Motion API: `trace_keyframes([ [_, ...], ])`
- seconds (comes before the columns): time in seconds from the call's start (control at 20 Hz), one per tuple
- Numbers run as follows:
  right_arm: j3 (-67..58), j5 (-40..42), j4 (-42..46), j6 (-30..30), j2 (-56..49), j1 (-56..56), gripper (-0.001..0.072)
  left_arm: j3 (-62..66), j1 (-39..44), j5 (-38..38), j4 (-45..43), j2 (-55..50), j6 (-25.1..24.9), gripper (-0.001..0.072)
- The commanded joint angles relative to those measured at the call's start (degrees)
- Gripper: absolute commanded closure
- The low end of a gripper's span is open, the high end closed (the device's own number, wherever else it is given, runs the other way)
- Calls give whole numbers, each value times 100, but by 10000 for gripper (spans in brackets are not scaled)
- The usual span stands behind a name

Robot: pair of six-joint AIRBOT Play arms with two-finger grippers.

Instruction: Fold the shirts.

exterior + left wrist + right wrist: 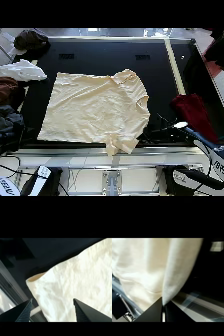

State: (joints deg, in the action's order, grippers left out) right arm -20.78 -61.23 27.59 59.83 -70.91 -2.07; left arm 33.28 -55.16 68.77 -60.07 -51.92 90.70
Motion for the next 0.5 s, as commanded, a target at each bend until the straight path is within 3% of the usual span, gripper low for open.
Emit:
trace_keyframes([
  [0.0, -39, -289, -800, -380, 94, 247, 698, -33, -7, 116, 160, -83, 4, 98],
  [0.3, -468, -667, -815, -380, 706, 247, 698, -35, -7, 616, -223, -660, 345, 101],
  [0.45, -643, -669, -820, -378, 844, 247, 698, -33, -7, 472, -369, -933, 345, 102],
])
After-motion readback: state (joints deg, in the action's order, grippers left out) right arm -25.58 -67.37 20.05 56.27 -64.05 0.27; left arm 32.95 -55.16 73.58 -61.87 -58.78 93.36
